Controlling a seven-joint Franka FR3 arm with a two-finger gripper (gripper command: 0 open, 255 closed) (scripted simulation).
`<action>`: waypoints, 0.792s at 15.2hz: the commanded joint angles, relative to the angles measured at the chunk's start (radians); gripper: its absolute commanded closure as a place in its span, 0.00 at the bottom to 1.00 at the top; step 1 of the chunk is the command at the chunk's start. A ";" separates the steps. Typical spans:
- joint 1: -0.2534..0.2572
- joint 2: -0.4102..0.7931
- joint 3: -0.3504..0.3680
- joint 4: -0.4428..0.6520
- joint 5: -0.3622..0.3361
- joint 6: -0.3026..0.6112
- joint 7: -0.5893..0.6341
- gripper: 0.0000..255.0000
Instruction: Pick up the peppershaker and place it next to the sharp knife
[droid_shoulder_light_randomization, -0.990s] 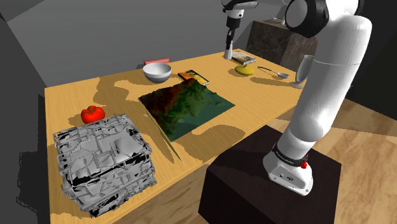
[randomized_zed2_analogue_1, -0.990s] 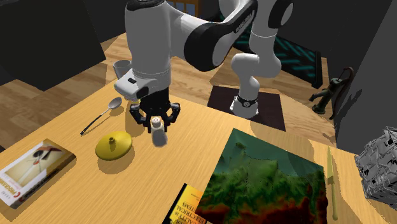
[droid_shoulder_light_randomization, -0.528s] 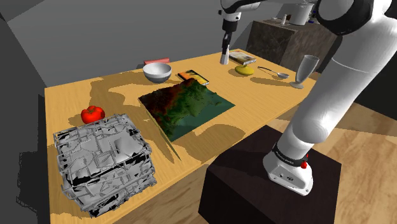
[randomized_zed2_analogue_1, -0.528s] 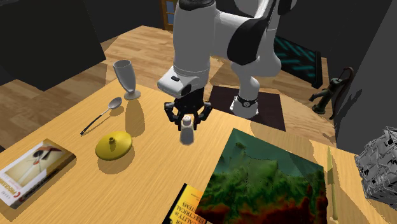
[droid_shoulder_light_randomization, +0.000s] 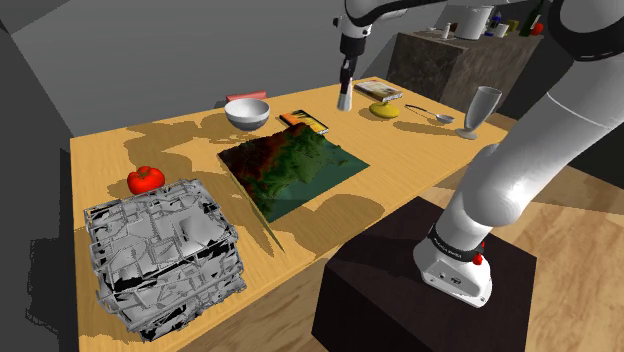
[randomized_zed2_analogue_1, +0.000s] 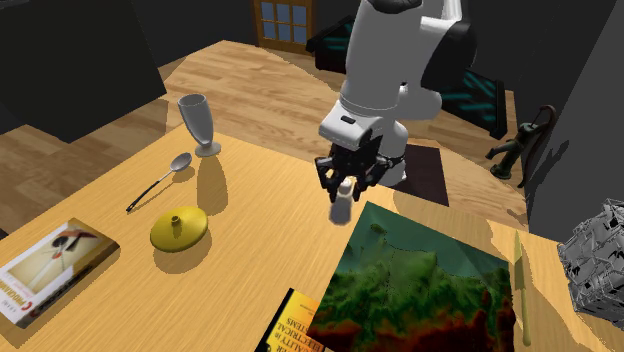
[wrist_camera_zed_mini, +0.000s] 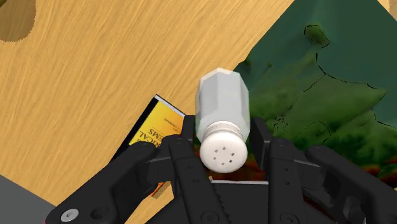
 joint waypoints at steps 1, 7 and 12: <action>0.018 -0.037 0.034 -0.040 -0.007 -0.002 0.058 1.00; 0.070 -0.120 0.134 -0.122 -0.003 -0.019 0.207 1.00; 0.116 -0.160 0.220 -0.160 0.018 -0.035 0.329 1.00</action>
